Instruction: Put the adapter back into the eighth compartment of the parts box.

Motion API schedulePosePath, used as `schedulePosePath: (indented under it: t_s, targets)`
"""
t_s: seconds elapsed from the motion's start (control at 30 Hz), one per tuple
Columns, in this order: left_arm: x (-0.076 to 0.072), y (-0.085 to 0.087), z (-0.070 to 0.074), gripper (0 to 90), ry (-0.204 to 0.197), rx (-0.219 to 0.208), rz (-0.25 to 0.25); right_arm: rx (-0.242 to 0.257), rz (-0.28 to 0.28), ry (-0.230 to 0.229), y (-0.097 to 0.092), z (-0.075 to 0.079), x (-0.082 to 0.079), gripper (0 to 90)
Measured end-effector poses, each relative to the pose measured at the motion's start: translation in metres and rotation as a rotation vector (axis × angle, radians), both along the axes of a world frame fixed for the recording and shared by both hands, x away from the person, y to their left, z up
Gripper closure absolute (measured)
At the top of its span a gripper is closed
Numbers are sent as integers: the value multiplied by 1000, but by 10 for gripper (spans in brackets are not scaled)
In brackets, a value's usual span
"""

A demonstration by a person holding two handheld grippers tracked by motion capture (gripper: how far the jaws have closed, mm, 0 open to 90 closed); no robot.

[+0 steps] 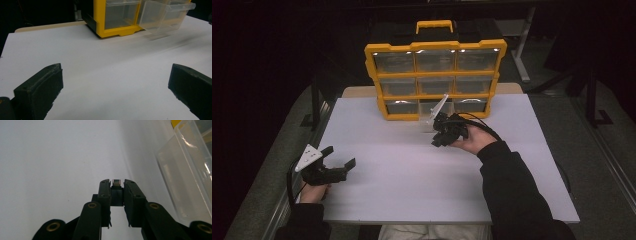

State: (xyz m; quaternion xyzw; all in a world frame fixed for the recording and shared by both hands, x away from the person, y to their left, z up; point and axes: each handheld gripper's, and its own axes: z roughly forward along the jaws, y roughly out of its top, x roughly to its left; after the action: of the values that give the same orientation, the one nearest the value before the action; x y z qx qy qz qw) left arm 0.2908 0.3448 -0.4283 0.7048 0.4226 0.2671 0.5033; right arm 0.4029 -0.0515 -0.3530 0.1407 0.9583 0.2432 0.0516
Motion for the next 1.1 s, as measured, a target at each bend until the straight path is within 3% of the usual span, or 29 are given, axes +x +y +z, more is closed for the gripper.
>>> schedulePosePath:
  t_s: [1.1]
  targets:
    - [0,0,0,0,-1,-3,-4,16,-36,-47,-8,39,21,745]
